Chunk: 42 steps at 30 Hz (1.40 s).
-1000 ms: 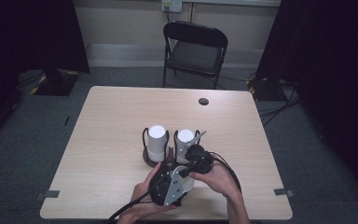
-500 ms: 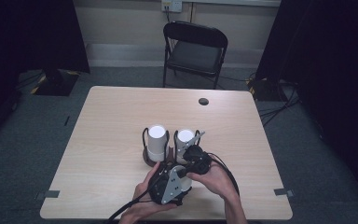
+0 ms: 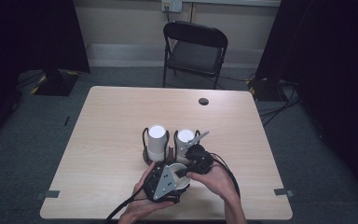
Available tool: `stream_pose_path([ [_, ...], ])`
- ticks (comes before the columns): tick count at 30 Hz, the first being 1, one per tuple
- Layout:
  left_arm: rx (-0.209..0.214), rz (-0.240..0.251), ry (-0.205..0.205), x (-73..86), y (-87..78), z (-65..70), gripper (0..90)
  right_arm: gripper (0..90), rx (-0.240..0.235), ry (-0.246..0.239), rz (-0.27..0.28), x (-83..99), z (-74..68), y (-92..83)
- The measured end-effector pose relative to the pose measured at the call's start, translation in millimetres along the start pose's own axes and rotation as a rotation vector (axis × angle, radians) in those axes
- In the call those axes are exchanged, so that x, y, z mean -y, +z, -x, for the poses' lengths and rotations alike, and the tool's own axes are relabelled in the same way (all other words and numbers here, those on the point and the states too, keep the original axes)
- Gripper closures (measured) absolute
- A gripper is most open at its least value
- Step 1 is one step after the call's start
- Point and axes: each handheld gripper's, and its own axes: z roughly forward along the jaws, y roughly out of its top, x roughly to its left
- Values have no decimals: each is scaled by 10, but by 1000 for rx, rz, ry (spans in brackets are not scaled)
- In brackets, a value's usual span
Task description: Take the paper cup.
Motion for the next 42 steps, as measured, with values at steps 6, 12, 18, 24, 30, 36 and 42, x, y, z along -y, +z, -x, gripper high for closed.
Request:
stream_pose_path([
  [6, -6, 3, -34, 28, 9, -19, 223, 708, 25, 2, 28, 24, 4, -26],
  [12, -9, 11, -76, 70, 14, -40, 226, 599, 65, 12, 84, 41, 12, -68],
  [18, -23, 8, -97, 113, 6, -81, 226, 445, 117, 7, 114, 50, 1, -89],
  [24, -37, -3, -97, 135, -17, -106, 226, 298, 163, 11, 156, 73, 0, -112],
  [30, -39, 18, -124, 130, -21, -91, 226, 232, 177, 4, 190, 117, -27, -128],
  [36, -45, 39, -154, 90, 17, -71, 226, 206, 169, 23, 264, 188, -5, -197],
  [42, -48, 30, -151, 116, 23, -69, 226, 219, 175, 2, 343, 285, -5, -258],
])
